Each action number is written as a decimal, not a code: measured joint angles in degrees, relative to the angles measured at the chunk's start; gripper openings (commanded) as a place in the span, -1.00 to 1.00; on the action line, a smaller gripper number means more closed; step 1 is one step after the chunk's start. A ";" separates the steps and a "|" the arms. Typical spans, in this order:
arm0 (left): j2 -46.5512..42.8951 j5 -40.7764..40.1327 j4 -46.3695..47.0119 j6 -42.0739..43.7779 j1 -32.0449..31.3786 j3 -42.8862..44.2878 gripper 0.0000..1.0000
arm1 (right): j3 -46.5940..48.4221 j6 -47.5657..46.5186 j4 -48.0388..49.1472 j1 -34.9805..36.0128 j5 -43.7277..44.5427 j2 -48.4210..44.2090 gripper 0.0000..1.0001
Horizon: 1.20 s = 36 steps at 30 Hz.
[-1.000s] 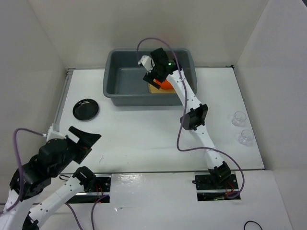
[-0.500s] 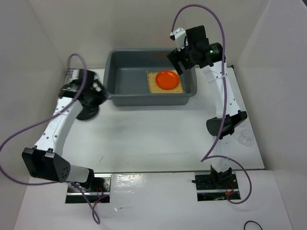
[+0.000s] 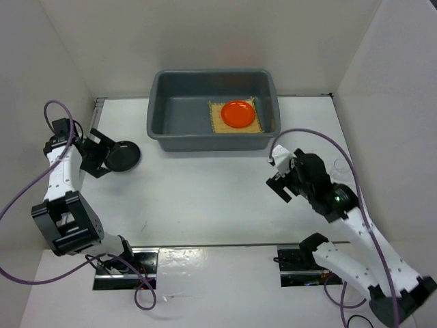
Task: Place the mixed dishes into the plastic bin
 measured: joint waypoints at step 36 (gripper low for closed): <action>27.85 -14.47 1.20 -0.20 3.67 7.02 -1.00 | -16.06 9.97 19.47 -1.95 13.79 -15.65 0.98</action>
